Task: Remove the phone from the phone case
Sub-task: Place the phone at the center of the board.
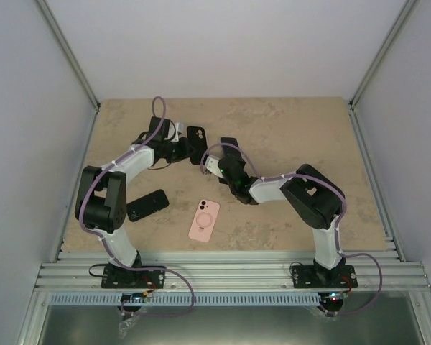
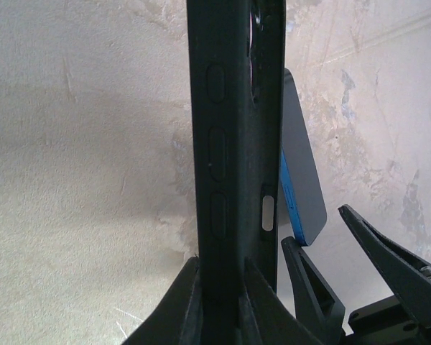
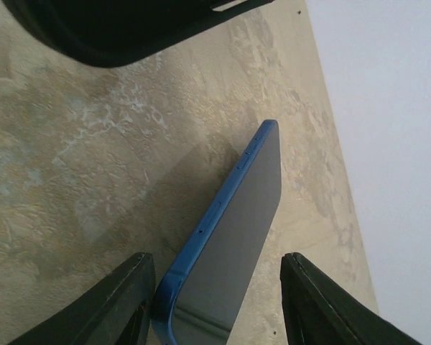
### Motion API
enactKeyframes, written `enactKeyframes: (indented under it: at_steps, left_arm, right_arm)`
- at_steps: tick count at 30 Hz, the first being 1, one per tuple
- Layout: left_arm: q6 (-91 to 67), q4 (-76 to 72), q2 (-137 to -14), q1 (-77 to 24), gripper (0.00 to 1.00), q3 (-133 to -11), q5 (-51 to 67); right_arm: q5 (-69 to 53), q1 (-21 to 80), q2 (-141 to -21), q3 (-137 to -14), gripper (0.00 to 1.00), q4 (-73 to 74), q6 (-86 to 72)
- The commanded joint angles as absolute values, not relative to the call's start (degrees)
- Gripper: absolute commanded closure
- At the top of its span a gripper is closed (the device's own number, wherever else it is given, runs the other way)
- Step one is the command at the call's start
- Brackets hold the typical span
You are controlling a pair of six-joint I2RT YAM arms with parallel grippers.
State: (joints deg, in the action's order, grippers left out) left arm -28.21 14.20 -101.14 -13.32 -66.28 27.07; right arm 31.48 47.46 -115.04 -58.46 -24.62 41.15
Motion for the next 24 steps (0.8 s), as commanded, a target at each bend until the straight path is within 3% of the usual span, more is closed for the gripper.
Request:
enactKeyframes:
  at_steps: [1,11,17,24]
  left_arm:
    - [-27.6,13.1,-101.7,-13.1,1.00,-65.6,27.2]
    - [-26.9,13.0,-101.3,-13.0,1.00,-65.3,27.5]
    - [-26.1,13.3,-102.0,-12.9,1.00,-65.4,28.6]
    - [-24.3,12.9,-103.8,-12.3,1.00,-66.1,35.3]
  right_arm:
    - [29.4,47.9,-114.4,-60.3,0.48,-24.5,38.6]
    - [27.1,47.9,-112.6,-60.5,0.39,-21.4,36.8]
    - [21.2,46.6,-106.9,-61.7,0.20,-13.0,31.4]
    - [3.9,40.2,-98.4,-63.6,0.05,0.5,22.9]
